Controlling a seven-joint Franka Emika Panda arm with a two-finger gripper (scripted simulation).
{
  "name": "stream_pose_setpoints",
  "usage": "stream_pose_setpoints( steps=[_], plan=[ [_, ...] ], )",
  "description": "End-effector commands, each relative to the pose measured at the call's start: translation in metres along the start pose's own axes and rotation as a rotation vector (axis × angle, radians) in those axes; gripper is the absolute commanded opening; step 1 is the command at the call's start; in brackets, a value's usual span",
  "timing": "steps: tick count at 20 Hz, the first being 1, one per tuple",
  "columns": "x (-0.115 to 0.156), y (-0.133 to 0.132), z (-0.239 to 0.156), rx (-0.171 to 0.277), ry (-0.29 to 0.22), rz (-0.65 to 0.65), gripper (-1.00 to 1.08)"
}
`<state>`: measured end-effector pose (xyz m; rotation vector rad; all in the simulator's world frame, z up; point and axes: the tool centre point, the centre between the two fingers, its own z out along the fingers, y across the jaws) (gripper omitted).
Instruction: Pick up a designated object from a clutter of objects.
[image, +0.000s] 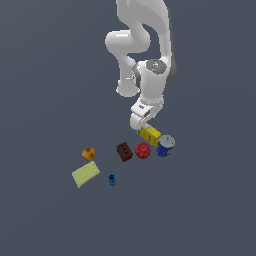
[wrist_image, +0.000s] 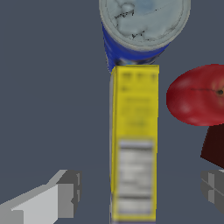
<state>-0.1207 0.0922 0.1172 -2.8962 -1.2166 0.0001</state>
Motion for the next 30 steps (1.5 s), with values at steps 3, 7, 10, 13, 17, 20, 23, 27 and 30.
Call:
stream_pose_setpoints(
  steps=[3, 7, 10, 13, 17, 20, 23, 27, 30],
  plan=[
    [-0.001, -0.001, 0.011, 0.001, 0.0, -0.001, 1.0],
    [-0.001, -0.001, 0.028, 0.001, 0.0, -0.003, 1.0],
    [-0.001, -0.001, 0.039, 0.001, 0.001, -0.004, 1.0],
    [-0.001, -0.001, 0.046, 0.001, 0.0, -0.005, 1.0],
    [-0.001, -0.001, 0.049, 0.0, 0.0, -0.005, 1.0],
    [0.0, -0.001, 0.048, 0.0, 0.0, -0.005, 1.0],
    [0.0, -0.001, 0.048, 0.0, 0.0, -0.005, -1.0],
    [0.0, -0.001, 0.048, 0.0, 0.0, -0.005, -1.0],
    [0.0, -0.001, 0.048, 0.0, 0.0, -0.005, -1.0]
  ],
)
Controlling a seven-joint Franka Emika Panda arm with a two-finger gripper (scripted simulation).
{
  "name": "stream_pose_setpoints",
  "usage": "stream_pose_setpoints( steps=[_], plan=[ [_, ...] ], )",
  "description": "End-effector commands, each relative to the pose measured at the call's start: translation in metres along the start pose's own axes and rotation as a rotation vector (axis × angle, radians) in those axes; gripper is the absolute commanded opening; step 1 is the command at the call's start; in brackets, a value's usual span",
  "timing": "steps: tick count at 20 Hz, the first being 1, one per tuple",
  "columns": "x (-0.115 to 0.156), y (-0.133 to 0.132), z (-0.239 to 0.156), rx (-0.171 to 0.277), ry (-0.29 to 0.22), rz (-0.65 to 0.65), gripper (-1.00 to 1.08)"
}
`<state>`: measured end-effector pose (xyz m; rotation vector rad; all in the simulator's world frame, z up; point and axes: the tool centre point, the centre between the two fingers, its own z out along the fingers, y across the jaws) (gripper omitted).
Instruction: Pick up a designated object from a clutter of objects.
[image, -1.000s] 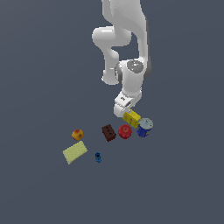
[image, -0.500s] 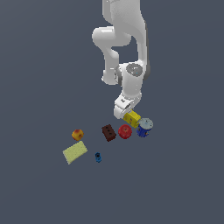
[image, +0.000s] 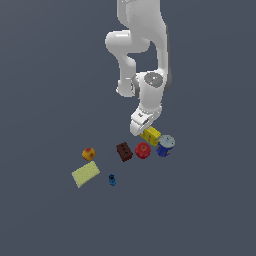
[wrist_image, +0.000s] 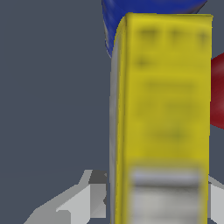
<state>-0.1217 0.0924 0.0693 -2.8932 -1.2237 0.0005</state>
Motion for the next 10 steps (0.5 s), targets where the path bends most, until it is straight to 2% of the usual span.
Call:
stream_pose_setpoints(
  steps=[1, 10],
  plan=[
    [0.0, 0.0, 0.0, 0.0, 0.0, 0.0, -1.0],
    [0.002, -0.001, -0.017, 0.0, 0.0, 0.0, -1.0]
  ],
)
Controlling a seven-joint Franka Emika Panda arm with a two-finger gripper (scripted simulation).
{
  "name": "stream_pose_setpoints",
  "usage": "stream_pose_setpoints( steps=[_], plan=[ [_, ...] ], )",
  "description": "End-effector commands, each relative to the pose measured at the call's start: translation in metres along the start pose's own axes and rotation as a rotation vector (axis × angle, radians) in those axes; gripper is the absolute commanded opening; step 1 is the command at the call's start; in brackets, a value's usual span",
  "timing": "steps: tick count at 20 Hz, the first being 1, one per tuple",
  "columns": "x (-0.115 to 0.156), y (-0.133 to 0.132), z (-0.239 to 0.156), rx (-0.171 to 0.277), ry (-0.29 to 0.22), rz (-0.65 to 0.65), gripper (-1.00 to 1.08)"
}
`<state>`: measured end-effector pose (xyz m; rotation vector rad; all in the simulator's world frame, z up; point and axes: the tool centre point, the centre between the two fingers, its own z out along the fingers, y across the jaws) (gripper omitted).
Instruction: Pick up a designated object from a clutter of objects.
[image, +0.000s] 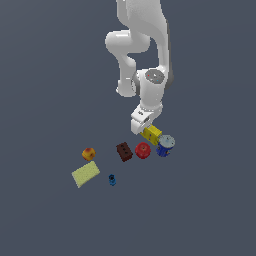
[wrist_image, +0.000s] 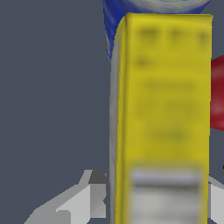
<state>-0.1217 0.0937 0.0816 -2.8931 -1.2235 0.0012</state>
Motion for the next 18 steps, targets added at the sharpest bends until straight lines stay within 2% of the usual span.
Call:
stream_pose_setpoints(
  steps=[1, 8, 18],
  plan=[
    [0.001, -0.001, -0.009, 0.0, 0.0, 0.0, -1.0],
    [0.006, -0.004, -0.049, 0.001, 0.001, -0.001, -1.0],
    [0.015, -0.009, -0.132, 0.002, 0.002, -0.002, -1.0]
  ],
)
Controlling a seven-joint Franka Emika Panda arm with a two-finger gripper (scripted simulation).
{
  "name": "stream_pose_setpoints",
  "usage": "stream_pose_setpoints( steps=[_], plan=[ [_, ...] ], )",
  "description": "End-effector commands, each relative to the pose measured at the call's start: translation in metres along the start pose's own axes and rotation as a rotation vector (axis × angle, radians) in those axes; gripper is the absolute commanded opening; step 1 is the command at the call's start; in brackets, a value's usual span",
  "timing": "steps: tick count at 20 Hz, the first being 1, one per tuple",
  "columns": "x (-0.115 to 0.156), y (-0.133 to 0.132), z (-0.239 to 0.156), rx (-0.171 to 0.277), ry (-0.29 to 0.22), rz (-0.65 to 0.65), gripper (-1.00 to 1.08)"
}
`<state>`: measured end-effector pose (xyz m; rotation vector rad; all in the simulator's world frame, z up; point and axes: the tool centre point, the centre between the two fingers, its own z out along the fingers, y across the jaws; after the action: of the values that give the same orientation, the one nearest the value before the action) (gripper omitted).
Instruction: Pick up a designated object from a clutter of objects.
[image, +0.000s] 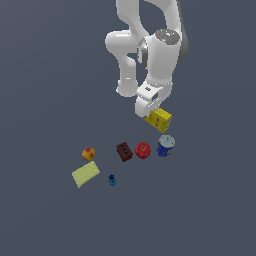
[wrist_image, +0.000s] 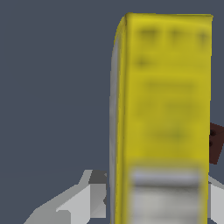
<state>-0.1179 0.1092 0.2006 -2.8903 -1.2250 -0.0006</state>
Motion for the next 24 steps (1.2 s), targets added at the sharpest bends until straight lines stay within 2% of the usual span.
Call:
stream_pose_setpoints(
  steps=[1, 15, 24],
  plan=[
    [0.002, -0.002, -0.022, 0.0, 0.0, 0.0, -1.0],
    [0.018, -0.007, -0.144, -0.001, -0.001, 0.001, -1.0],
    [0.026, -0.008, -0.191, -0.002, -0.001, 0.001, -1.0]
  ],
)
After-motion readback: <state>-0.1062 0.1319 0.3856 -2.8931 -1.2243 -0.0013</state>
